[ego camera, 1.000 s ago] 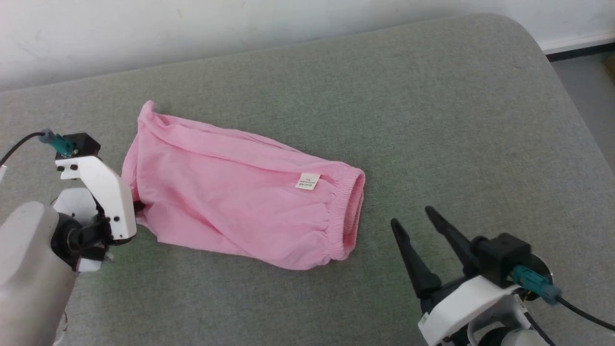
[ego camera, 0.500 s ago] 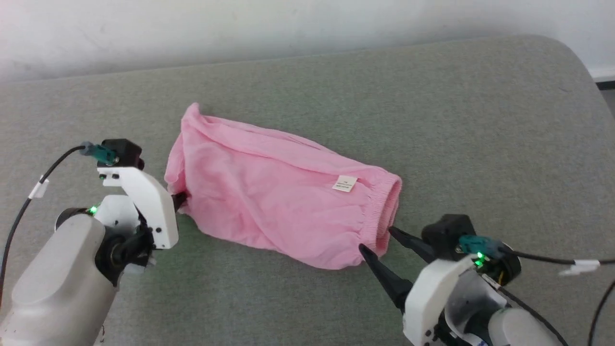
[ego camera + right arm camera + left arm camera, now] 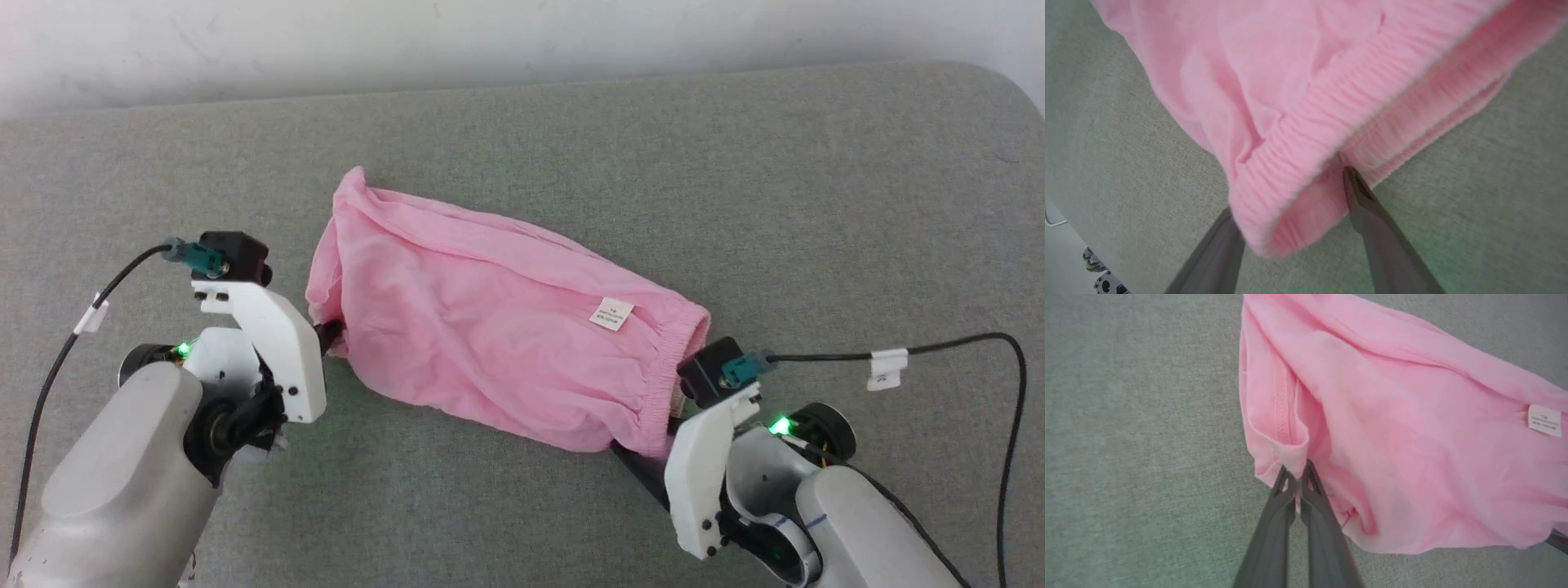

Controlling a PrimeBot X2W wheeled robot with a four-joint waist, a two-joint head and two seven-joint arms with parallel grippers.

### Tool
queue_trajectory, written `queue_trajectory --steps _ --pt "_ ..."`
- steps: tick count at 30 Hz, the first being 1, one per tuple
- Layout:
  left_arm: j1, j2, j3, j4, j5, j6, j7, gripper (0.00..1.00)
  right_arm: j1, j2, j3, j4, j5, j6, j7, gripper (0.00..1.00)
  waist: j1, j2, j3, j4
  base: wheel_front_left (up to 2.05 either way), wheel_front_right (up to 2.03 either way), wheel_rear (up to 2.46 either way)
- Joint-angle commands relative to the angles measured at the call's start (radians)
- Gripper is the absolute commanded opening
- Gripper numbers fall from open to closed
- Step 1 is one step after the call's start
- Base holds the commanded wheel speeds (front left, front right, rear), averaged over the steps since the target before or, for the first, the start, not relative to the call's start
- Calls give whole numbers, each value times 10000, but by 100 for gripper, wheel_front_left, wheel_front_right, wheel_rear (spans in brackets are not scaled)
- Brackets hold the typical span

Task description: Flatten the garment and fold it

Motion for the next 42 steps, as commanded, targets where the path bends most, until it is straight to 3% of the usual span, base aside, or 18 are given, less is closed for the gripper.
queue_trajectory --steps 1,4,5,10,15,26,31,32,33,34,35,36,42 --pt "-44 -9 -32 -4 42 -2 -63 0 42 33 140 401 54 -9 224 78 1 0 22 0 0 0 0" --pt "-33 -19 -61 29 21 -40 -64 0 -87 111 343 904 329 -9 586 15 1 0 38 2 0 0 0" --pt "-26 -25 -72 42 18 -48 -68 0 -154 96 432 967 360 -9 618 0 1 0 33 5 0 0 0" --pt "167 -13 10 -8 25 -5 -430 0 -486 -91 700 720 526 -9 -73 0 1 0 -226 1 0 0 0" --pt "941 147 297 -569 15 326 -1159 0 -382 -516 568 133 547 -9 -1271 0 1 0 -912 61 0 0 0" --pt "4823 458 868 -3179 -421 1912 -2364 0 1272 -1534 358 -296 1076 -9 -1867 0 1 0 -2192 362 0 0 0" --pt "6415 119 862 -3778 -835 2484 -2601 0 2021 -1654 44 -250 1095 -9 -1963 0 1 0 -2418 467 0 0 0" --pt "6591 2 864 -3760 -901 2526 -2700 0 2135 -1618 -17 -218 1100 -9 -1974 16 1 0 -2431 473 0 0 0" --pt "6729 -128 854 -3694 -975 2542 -2779 0 2241 -1587 -52 -187 1089 -9 -1978 49 1 0 -2440 478 0 0 0" --pt "6833 -260 850 -3605 -1077 2521 -2836 29 2331 -1552 -81 -178 1061 -9 -2008 100 1 0 -2442 477 0 0 0" --pt "6898 -375 851 -3506 -1147 2519 -2895 71 2436 -1515 -115 -177 1031 -9 -2047 100 1 0 -2449 480 0 0 0" --pt "6932 -441 835 -3398 -1146 2533 -2952 100 2559 -1473 -146 -196 1015 -9 -2081 100 1 0 -2456 480 0 0 0" --pt "6912 -564 987 -3205 -786 2582 -3800 100 3541 -1300 -563 -1207 586 -9 -2674 100 1 0 -2545 387 0 0 0"
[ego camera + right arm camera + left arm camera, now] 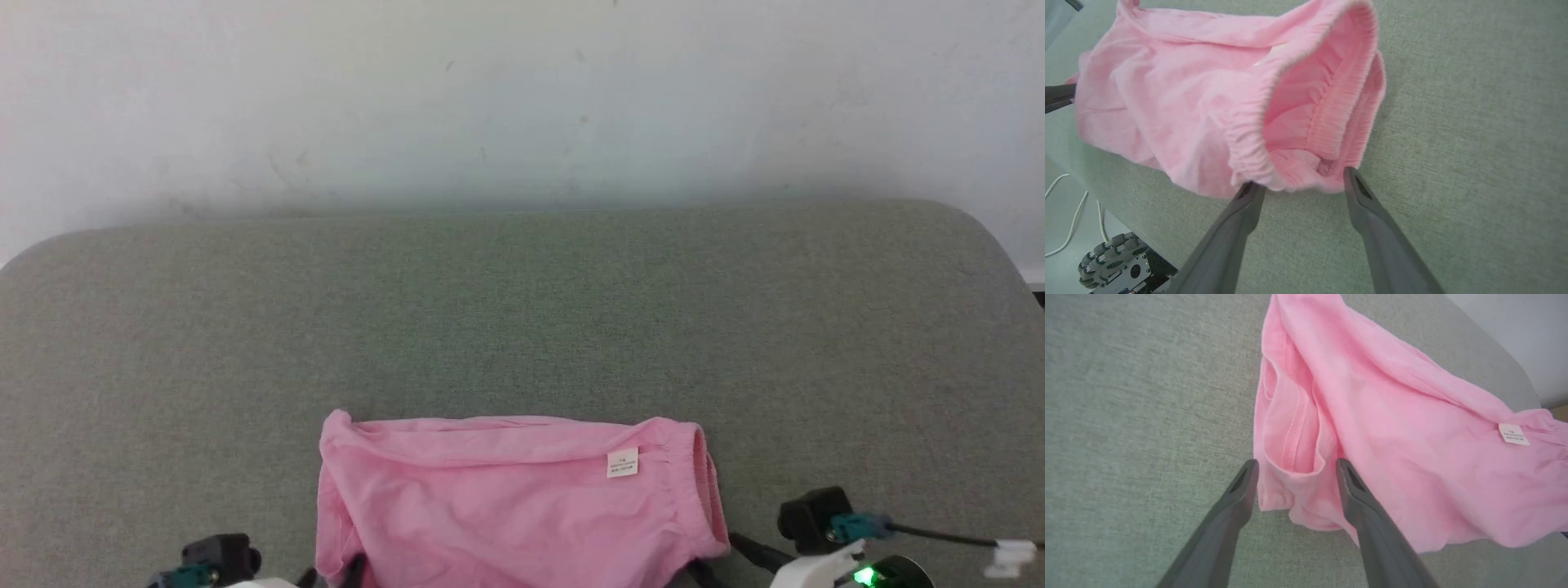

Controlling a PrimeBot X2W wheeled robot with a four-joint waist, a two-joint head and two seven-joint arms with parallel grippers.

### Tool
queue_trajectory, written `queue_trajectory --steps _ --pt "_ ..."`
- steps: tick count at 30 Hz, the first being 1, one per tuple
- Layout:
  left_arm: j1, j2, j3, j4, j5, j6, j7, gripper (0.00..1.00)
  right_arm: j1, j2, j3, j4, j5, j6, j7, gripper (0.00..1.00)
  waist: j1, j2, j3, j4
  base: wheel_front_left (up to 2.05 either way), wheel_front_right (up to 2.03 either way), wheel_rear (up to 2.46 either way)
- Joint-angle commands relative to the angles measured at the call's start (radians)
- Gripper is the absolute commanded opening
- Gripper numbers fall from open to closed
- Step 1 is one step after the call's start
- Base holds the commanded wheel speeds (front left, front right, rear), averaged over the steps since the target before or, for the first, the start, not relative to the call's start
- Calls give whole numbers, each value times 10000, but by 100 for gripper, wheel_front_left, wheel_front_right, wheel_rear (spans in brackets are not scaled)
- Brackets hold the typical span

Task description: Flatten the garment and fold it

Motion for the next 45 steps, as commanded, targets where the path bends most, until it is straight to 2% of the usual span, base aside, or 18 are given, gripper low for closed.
queue_trajectory --steps 1,5,9,12,17,24,34,35,36,37,38,45 --pt "30 9 148 -50 232 99 -336 100 321 135 -229 -411 -178 4 -202 100 1 0 -52 -50 0 0 0" --pt "81 85 439 -214 629 372 -1106 100 911 492 -856 -1433 -648 4 -339 100 1 0 -132 -123 0 0 0" --pt "44 198 731 -493 1273 643 -2186 100 1320 1431 -1700 -2486 -1235 4 -215 100 1 0 -213 -120 0 0 0" --pt "-67 286 860 -589 1743 667 -2966 100 1202 1828 -1910 -2682 -1574 4 130 100 1 0 -218 -62 0 0 0" --pt "-371 208 955 -824 2491 679 -3765 100 498 1962 -2000 -1885 -1993 4 721 100 1 0 -56 290 0 0 0" --pt "-553 -105 1027 -1104 3264 517 -4006 100 -267 1801 -2586 -303 -2090 4 996 100 1 0 367 921 0 0 0" --pt "-635 -409 1007 -1241 4058 270 -4038 100 -900 1623 -2212 1917 -1022 4 2267 100 1 0 741 1224 0 0 0" --pt "-633 -427 997 -1237 4106 252 -4038 100 -919 1628 -2138 2102 -853 4 2497 82 1 0 737 1227 0 0 0" --pt "-620 -434 980 -1221 4148 237 -4039 100 -946 1570 -1995 2245 -777 4 2729 41 1 0 722 1224 0 0 0" --pt "-605 -446 973 -1213 4185 231 -4039 100 -973 1527 -1899 2334 -676 4 2876 25 1 0 704 1220 0 0 0" --pt "-585 -460 970 -1211 4219 227 -4039 100 -1002 1528 -1839 2371 -521 4 2944 0 1 0 682 1205 0 0 0" --pt "-299 -504 1065 -1281 4322 227 -4040 100 -1361 1195 -1331 2174 -207 4 2799 0 1 0 463 922 0 0 0"
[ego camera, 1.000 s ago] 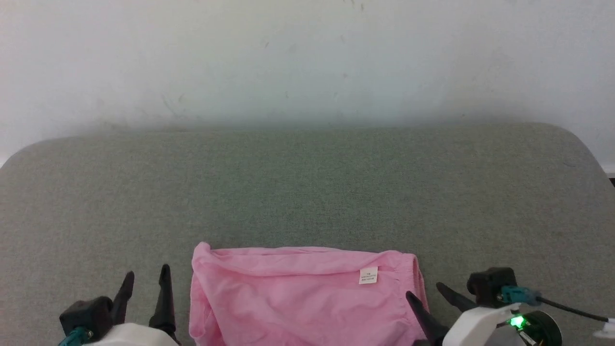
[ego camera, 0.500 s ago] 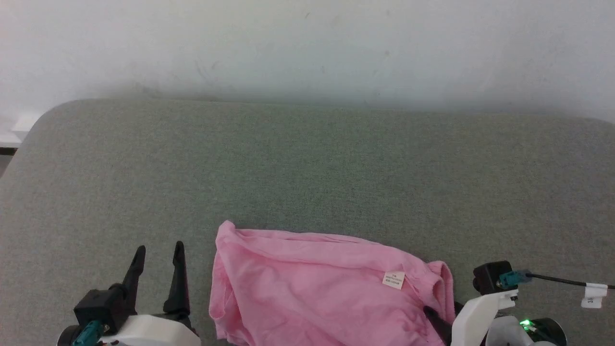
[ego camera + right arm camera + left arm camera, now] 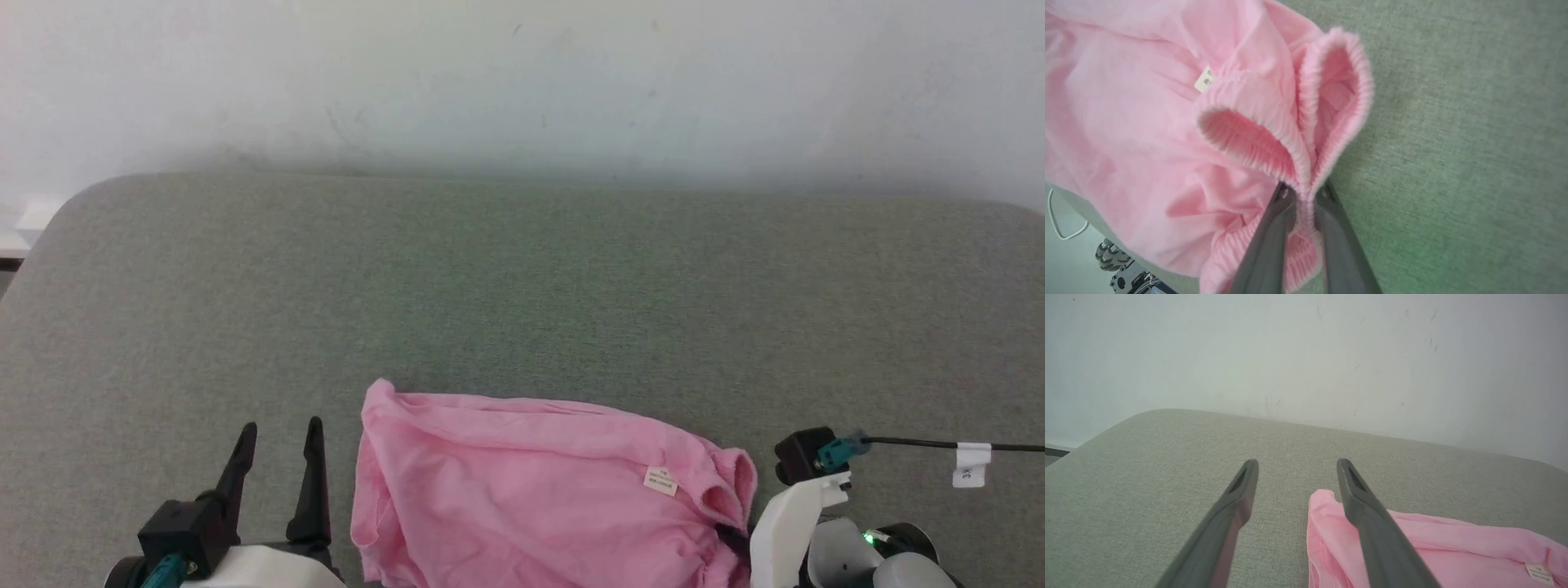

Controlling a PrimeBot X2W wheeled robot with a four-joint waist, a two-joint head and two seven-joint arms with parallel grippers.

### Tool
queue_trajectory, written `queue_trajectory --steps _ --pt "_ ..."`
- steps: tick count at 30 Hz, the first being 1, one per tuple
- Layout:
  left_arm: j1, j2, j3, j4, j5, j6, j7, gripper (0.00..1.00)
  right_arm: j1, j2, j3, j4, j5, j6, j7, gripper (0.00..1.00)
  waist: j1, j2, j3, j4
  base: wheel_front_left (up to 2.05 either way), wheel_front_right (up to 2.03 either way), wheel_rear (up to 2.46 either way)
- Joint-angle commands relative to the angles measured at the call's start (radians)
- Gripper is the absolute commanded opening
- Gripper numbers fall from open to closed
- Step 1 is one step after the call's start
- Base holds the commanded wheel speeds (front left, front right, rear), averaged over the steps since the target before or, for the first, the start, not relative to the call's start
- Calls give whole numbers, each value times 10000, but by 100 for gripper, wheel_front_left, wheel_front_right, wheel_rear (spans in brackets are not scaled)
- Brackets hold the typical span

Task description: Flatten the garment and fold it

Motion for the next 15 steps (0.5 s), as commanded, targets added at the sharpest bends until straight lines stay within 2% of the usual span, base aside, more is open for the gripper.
queue_trajectory --steps 1,7,12,15 --pt "115 -19 47 -61 99 -41 -46 100 91 -65 218 68 79 6 -16 0 0 0 -104 -158 0 0 0" --pt "234 -25 66 -63 110 -42 -46 100 180 -672 -165 -677 166 6 -223 0 0 0 -284 -404 0 0 0" --pt "363 -45 -1 -57 118 -17 -46 100 705 -1082 -1407 -1145 240 6 168 0 0 0 -396 -500 0 0 0" --pt "402 -42 -43 -66 122 -2 -33 100 1074 -861 -2350 -1420 586 6 795 0 0 0 -438 -515 0 0 0"
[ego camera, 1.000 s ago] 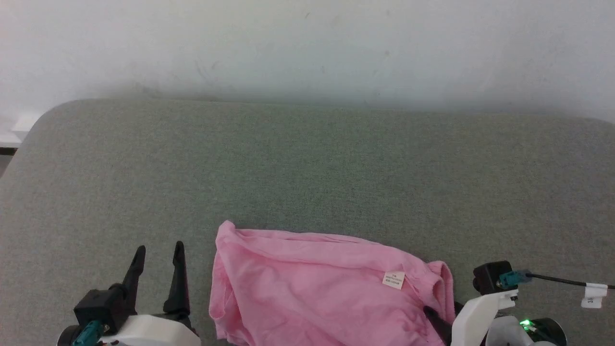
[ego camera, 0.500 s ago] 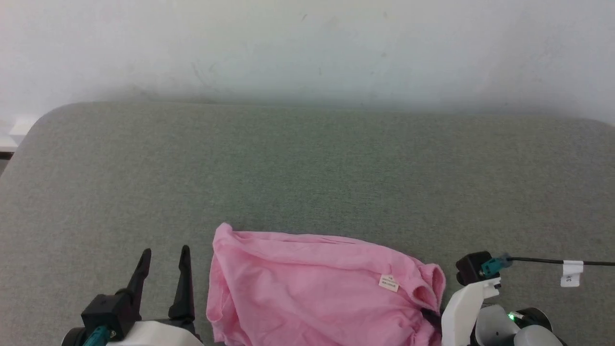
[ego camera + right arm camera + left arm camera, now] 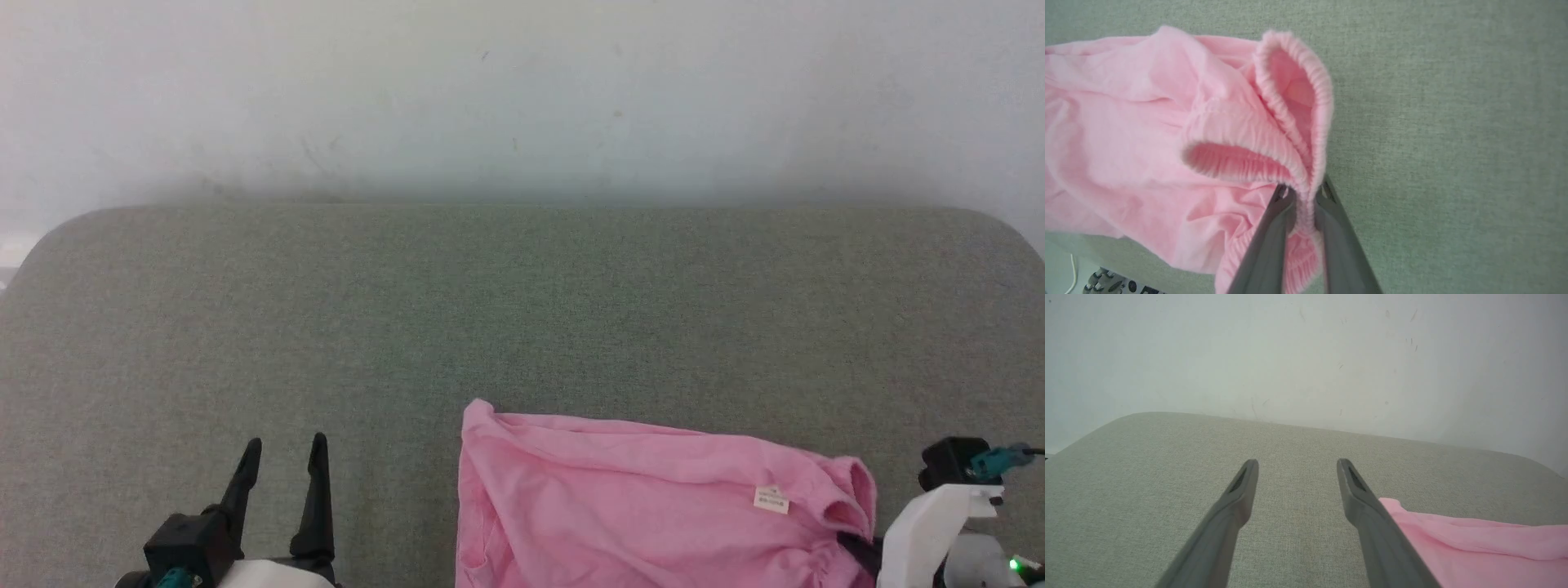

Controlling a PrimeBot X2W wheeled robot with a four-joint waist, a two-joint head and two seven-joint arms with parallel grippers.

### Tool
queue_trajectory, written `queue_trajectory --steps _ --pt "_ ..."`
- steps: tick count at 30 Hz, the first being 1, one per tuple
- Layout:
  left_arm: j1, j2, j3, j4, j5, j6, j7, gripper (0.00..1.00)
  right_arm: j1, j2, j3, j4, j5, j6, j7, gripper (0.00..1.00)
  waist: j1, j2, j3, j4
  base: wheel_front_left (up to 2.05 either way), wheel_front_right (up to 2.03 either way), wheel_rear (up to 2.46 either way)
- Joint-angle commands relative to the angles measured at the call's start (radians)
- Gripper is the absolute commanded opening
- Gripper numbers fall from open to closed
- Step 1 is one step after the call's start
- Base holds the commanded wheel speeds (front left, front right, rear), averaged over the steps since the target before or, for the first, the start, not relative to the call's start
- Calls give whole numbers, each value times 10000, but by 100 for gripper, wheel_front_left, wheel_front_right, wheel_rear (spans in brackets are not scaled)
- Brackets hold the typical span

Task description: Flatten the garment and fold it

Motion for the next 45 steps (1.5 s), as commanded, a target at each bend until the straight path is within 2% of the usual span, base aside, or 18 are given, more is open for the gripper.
queue_trajectory --steps 1,4,6,9,12,16,20,21,26,27,29,31,35,38,41,45 --pt "87 -24 -27 -38 117 11 -22 100 272 258 -515 -192 296 -7 607 0 0 0 -29 -21 0 0 0" --pt "79 -12 -75 -55 129 16 15 100 390 933 -1164 -656 1268 -7 1719 0 0 0 -35 -27 0 0 0" --pt "58 -8 -106 -61 128 9 43 100 329 1427 -1293 -1104 2319 -7 2338 0 0 0 -30 -19 0 0 0" --pt "-10 8 -142 -68 133 -8 79 100 284 1828 -1066 -1655 3778 -7 3106 0 0 0 11 30 0 0 0" --pt "-98 26 -158 -78 130 -20 117 100 104 2009 -698 -1835 4725 -7 3309 0 0 0 67 90 0 0 0" --pt "-220 39 -202 -81 128 -50 168 100 -347 2095 220 -1442 5114 -7 2950 0 0 0 151 225 0 0 0" --pt "-474 15 -280 -66 139 -126 216 100 -1056 2112 1545 -545 5057 -7 1960 0 0 0 332 460 0 0 0" --pt "-474 15 -280 -66 139 -126 216 100 -1056 2112 1545 -545 5057 -7 1960 0 0 0 332 460 0 0 0" --pt "-953 -125 -465 98 157 -312 245 100 -2125 2115 3114 975 4770 -7 273 0 0 0 577 855 0 0 0" --pt "-1032 -158 -495 147 157 -344 242 100 -2343 2115 3394 1279 4535 -7 -64 36 0 0 617 912 0 0 0" --pt "-1171 -214 -525 248 152 -392 227 100 -2666 2116 3943 1739 4468 -7 -565 100 0 0 679 1022 0 0 0" --pt "-1255 -236 -482 333 141 -403 198 100 -2969 2116 4476 2063 4386 -7 -984 100 0 0 714 1058 0 0 0" --pt "-1284 -230 -381 443 130 -397 145 100 -3565 2117 5492 2363 3419 -7 -1631 100 0 0 737 1022 0 0 0" --pt "-1237 -230 -310 502 109 -378 113 100 -3961 1933 6322 2127 2504 -7 -2093 100 0 0 695 903 0 0 0" --pt "-1180 -242 -252 560 81 -358 89 100 -4297 1470 7097 1656 1364 -7 -2733 100 0 0 617 750 0 0 0" --pt "-1099 -266 -150 597 35 -334 56 100 -4264 1030 7146 952 73 -7 -3852 100 0 0 483 485 0 0 0"
